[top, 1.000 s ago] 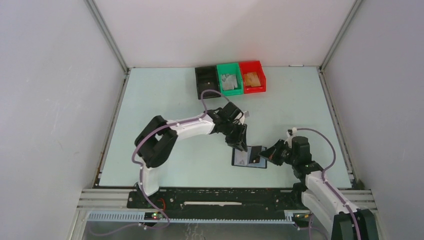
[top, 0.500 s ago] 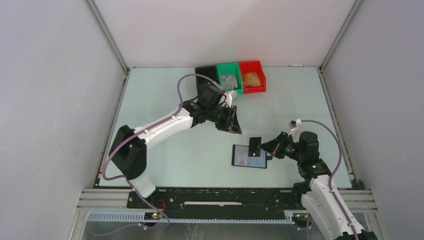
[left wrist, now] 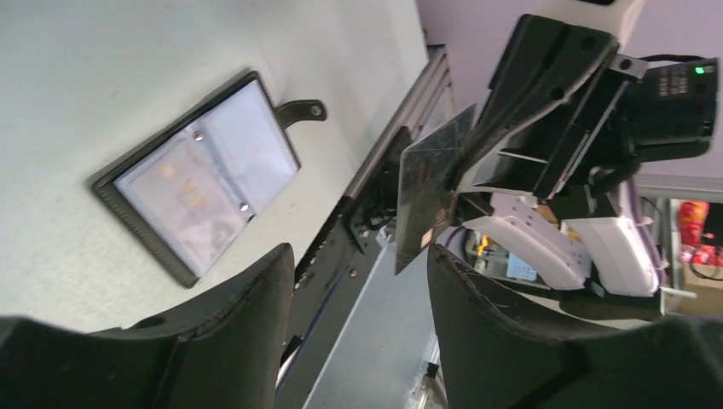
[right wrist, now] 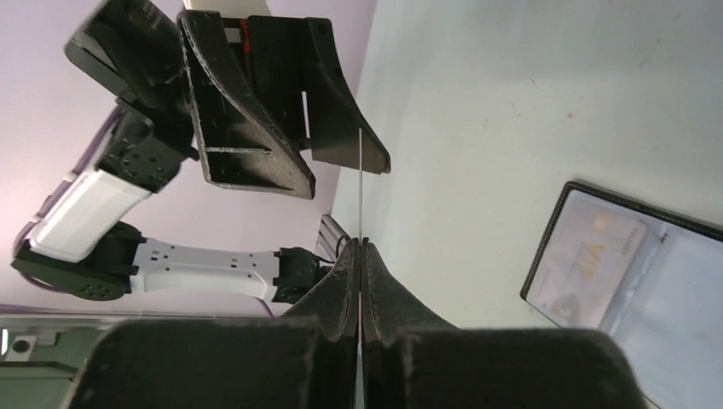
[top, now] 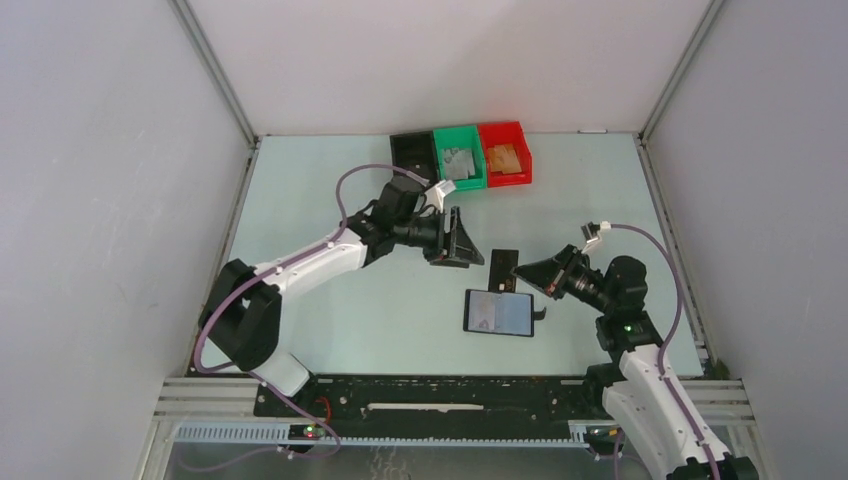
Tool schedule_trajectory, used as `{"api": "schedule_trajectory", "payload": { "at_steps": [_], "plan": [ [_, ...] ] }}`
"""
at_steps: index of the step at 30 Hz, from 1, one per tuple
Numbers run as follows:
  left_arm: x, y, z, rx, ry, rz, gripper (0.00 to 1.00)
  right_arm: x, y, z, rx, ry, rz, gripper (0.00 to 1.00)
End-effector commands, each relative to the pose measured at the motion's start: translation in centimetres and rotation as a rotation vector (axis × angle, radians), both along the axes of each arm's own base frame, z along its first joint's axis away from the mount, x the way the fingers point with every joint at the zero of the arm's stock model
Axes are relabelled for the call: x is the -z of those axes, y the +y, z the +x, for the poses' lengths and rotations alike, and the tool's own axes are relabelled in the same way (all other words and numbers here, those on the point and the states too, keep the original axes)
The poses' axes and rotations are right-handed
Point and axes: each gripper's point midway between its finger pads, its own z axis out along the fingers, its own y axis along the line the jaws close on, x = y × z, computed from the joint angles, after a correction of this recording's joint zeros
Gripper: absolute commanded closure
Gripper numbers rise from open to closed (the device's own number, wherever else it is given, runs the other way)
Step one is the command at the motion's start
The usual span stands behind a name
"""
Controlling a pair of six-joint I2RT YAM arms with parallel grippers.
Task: Take the credit cards out of the card holder
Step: Place the credit card in the storage box.
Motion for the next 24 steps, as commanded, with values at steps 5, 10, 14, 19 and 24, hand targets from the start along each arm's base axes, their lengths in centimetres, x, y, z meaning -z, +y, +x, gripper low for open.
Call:
{"api": "schedule_trajectory", "payload": {
  "at_steps": [5,10,14,19,24],
  "plan": [
    [-4.8,-1.1,-1.7,0.090,-0.031,-0.222,0.36,-4.3,1.6,0.5,-0.034,-0.113,0.083,1.00],
    [-4.7,-1.2,-1.9,0.101,-0.014,-0.234,0.37,-4.5,2.5,0.9,-0.044,-0.117,0.100,1.00],
    [-4.6,-1.2,-2.0,0.102,0.003,-0.238,0.40,-4.4,2.9,1.3,-0.047,-0.113,0.105,1.00],
    [-5.1,-1.1,-2.3,0.114,-0.005,-0.253,0.46,-4.2,3.0,1.7,-0.033,-0.106,0.110,1.00],
    [-4.9,-1.2,-2.2,0.111,-0.001,-0.254,0.60,-4.6,3.3,2.1,-0.031,-0.098,0.139,1.00]
  ]
}}
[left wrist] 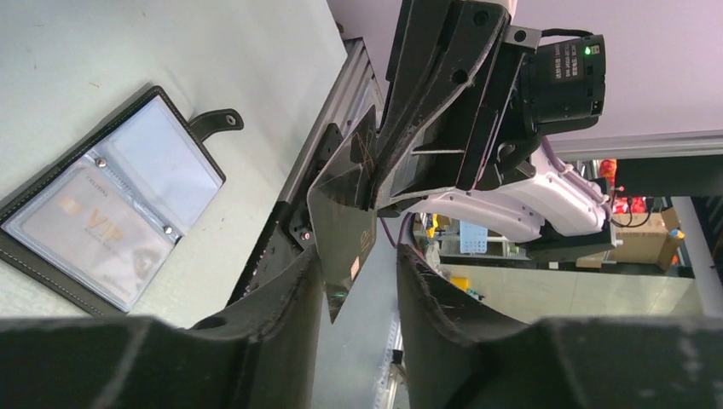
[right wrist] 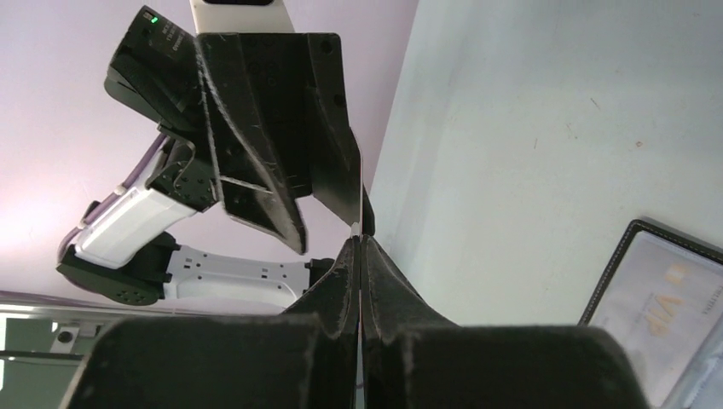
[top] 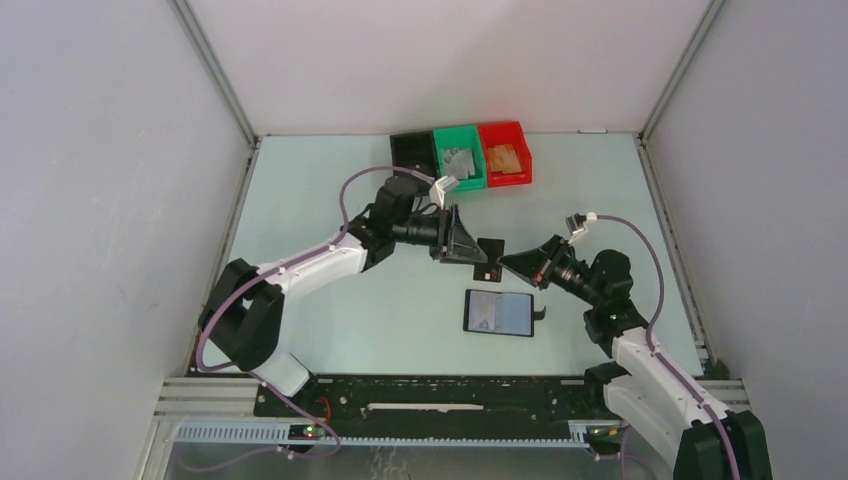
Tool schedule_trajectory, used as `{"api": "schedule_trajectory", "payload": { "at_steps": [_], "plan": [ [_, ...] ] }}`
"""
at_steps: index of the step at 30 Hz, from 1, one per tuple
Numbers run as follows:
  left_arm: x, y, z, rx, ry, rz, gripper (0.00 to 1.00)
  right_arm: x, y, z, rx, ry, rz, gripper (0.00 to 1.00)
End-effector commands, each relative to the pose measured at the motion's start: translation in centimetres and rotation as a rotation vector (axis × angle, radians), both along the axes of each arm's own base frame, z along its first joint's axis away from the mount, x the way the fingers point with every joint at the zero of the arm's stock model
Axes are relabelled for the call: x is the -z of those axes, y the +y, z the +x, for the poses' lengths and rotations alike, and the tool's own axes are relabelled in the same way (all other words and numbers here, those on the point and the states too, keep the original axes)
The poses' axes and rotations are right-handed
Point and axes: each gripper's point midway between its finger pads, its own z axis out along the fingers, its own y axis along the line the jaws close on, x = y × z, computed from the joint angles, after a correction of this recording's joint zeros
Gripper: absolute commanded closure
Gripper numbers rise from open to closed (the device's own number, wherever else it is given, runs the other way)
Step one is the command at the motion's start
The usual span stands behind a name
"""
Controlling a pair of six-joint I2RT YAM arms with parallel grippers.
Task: Take the credit cards out of the card holder
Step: Place the credit card in the storage box.
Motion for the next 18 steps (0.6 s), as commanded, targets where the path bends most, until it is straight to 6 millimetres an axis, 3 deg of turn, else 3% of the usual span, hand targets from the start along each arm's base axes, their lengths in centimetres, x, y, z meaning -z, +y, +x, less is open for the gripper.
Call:
{"api": "schedule_trajectory", "payload": {
  "at_steps": [1,3,7,10,11,12,13,14,15,18],
  "plan": [
    [-1.6,0.3,-0.8,0.021,-0.034,-0.048,0.65,-2.9,0.3,0.8,0.015,-0.075,0.049,1.00],
    [-1.7,0.2,-0.7,0.015,-0.033,-0.047,0.81,-2.6,0.4,0.9,0.023,-0.066,0.043,1.00],
    [-1.0,0.1,0.0,-0.005,-0.021,-0.020,0.99,-2.1,0.6,1.3,0.019,-0.049,0.040,1.00],
    [-0.9,0.1,0.5,-0.018,-0.022,-0.016,1.00,-1.4,0.7,1.5,0.017,-0.020,0.034,1.00],
    [-1.0,0.4,0.8,-0.030,-0.025,-0.007,1.00,-1.0,0.5,1.6,0.025,-0.002,0.025,0.88],
    [-0.9,0.8,1.3,-0.045,-0.032,0.005,1.00,-0.7,0.3,1.7,0.028,0.008,0.008,0.62],
    [-1.1,1.2,1.8,-0.058,-0.045,0.011,1.00,-0.4,0.0,1.7,0.033,0.012,-0.020,0.28],
    [-1.2,1.8,2.5,-0.076,-0.054,0.019,1.00,-0.1,-0.5,1.9,0.052,0.022,-0.057,0.08],
    [-1.2,2.5,3.2,-0.094,-0.066,0.032,1.00,0.2,-1.2,2.1,0.080,0.027,-0.102,0.01],
    [-0.4,5.1,5.8,-0.154,-0.073,0.136,1.00,1.3,-4.5,2.8,0.214,0.060,-0.228,0.00]
  ]
}}
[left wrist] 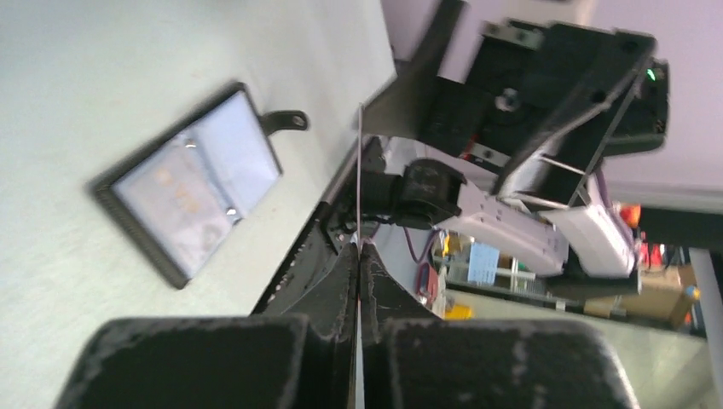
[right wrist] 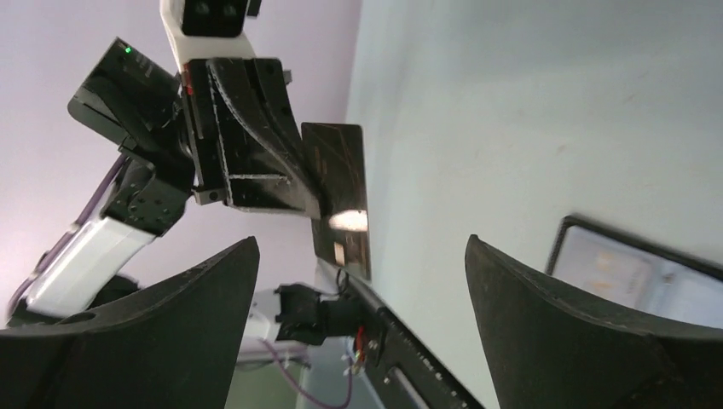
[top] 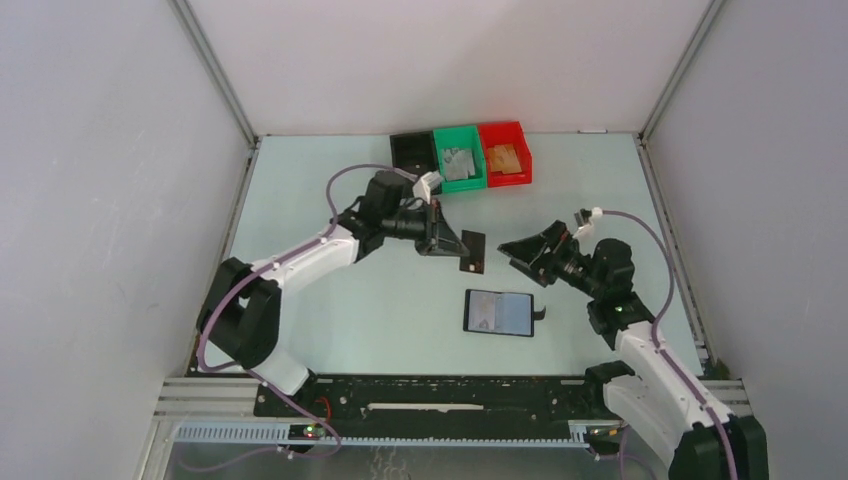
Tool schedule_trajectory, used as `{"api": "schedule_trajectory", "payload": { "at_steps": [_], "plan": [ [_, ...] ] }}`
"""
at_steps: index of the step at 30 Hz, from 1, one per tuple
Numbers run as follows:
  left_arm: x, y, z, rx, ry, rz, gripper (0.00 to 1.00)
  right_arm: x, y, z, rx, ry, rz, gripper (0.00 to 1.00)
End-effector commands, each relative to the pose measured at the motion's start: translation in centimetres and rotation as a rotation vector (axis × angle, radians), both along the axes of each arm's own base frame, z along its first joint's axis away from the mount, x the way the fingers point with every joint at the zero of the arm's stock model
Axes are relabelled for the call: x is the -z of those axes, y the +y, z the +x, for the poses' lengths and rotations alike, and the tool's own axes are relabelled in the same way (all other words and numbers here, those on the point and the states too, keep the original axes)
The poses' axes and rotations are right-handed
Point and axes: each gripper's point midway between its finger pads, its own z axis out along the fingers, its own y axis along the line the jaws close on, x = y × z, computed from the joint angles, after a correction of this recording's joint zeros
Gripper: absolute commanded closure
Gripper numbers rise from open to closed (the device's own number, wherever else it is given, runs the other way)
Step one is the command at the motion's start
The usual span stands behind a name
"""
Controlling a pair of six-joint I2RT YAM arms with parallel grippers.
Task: Take the credit cards out of the card holder
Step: Place the credit card in the storage box.
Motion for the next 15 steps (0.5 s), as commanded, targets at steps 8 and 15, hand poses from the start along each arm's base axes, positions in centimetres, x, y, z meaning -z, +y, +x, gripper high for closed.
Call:
{"api": "schedule_trajectory", "payload": {
  "at_steps": [8,15],
  "plan": [
    [-1.4,10.1,14.2,-0.247,-0.095,0.274,1.00,3.0,-8.1,0.4,0.288,0.129,-0.335,0.01],
    [-0.6,13.4,24.0,-0.328,-0.104,0.385,1.00,2.7,-8.5,0.0,0.307,0.130,-0.343,0.01]
  ]
}}
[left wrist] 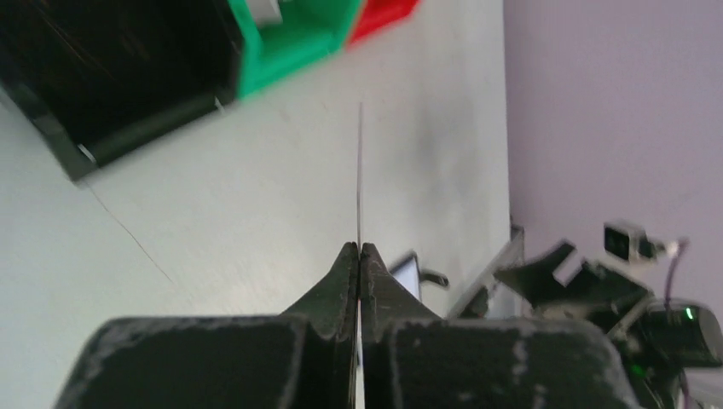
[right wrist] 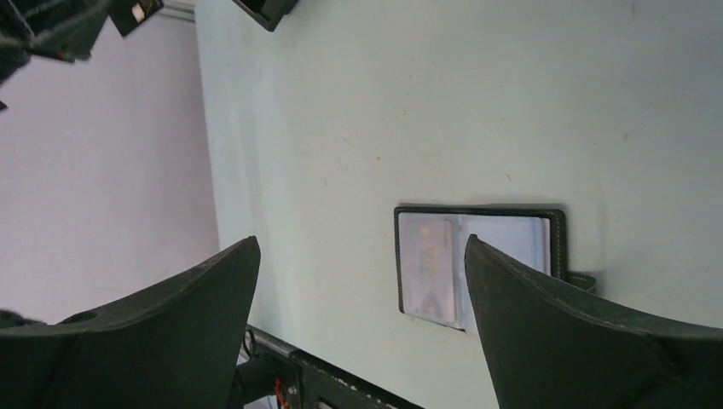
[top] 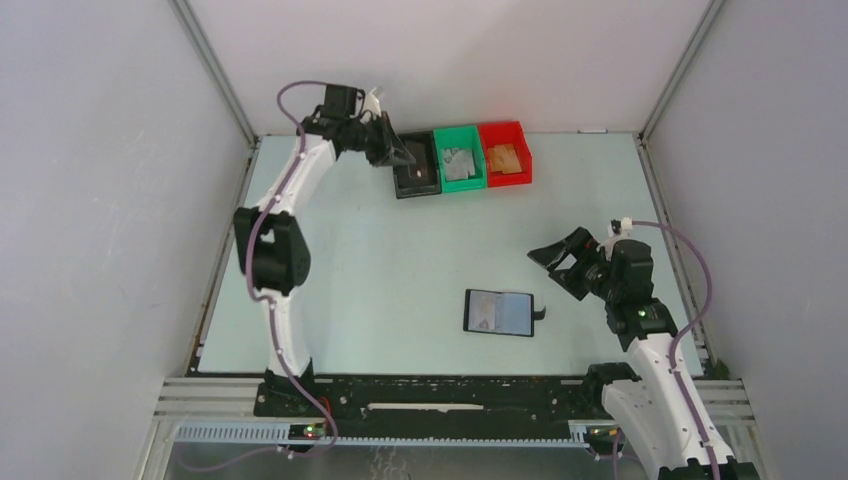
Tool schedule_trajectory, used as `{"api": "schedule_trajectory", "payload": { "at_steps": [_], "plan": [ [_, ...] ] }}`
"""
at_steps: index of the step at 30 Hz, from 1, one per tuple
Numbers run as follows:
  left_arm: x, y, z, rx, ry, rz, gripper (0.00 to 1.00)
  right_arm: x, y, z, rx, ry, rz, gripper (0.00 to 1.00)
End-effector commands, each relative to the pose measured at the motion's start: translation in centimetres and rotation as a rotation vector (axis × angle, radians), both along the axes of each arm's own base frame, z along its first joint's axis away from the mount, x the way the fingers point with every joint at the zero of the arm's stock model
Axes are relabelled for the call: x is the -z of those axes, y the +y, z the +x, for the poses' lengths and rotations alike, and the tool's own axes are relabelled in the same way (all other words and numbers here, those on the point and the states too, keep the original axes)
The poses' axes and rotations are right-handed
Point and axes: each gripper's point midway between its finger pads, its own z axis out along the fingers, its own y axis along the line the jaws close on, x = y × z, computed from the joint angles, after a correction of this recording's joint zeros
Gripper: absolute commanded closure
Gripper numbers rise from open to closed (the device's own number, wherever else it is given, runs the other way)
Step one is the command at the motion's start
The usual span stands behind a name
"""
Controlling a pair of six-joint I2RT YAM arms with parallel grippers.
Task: Take the credit cards out of the card holder
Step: Place the credit card in the storage box.
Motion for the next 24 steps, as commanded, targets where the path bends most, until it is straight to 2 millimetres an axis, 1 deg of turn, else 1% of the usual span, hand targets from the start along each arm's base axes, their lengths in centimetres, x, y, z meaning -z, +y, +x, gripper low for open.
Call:
{"api": "schedule_trajectory", "payload": {
  "at_steps": [1,5,8,12,16,19,24],
  "plan": [
    [1.2,2.2,4.0,-0.023,0.005,0.103,1.00,-0.8,-0.7,-0.2,0.019,-0.015,-0.046,0.01],
    [2.6,3.4,8.5,-0.095,-0.044,0.117,1.00,-1.1,-0.7,-0.3,0.015,-0.007,-0.046,0.02],
    [3.6,3.4,10.9,-0.132,-0.083,0.093,1.00,-1.2,-0.6,-0.4,0.013,0.000,-0.042,0.02],
    [4.5,2.8,13.0,-0.163,-0.120,0.067,1.00,-0.7,-0.6,-0.3,0.015,0.025,-0.041,0.02],
    [4.6,2.1,14.5,-0.177,-0.157,0.028,1.00,-0.3,-0.5,-0.1,0.013,0.045,-0.039,0.03],
    [5.3,1.6,15.7,-0.194,-0.183,0.020,1.00,-0.1,-0.4,-0.1,0.010,0.054,-0.037,0.03],
    [7.2,1.3,17.7,-0.216,-0.197,0.008,1.00,0.0,-0.3,-0.3,0.008,0.067,-0.032,0.03]
  ]
}}
